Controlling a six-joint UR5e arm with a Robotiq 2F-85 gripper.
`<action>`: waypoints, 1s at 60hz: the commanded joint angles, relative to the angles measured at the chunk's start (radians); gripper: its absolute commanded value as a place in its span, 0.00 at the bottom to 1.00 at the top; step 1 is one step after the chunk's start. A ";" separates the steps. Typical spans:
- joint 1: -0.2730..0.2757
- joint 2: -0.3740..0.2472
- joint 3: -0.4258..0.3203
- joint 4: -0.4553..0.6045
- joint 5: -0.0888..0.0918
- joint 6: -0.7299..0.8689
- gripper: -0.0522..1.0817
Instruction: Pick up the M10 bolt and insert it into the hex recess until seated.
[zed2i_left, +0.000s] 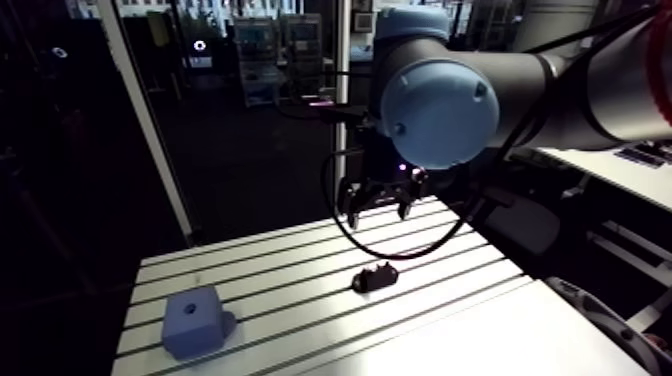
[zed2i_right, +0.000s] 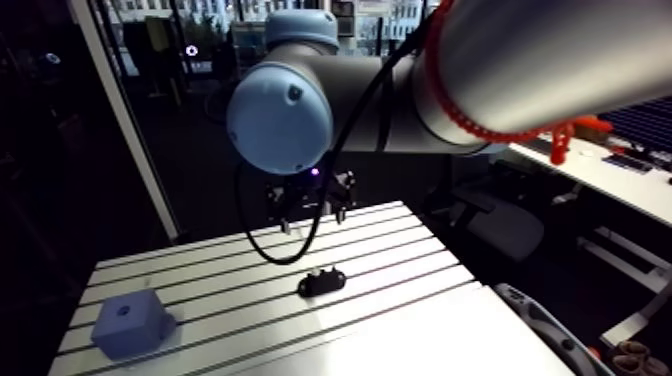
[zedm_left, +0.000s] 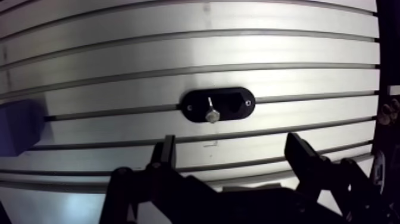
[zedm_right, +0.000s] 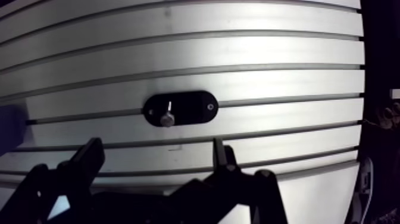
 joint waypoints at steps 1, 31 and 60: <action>0.000 0.043 0.011 -0.037 0.011 0.001 0.07; 0.000 0.087 0.022 -0.068 0.007 0.001 0.29; 0.000 0.129 0.034 -0.090 0.010 -0.002 0.32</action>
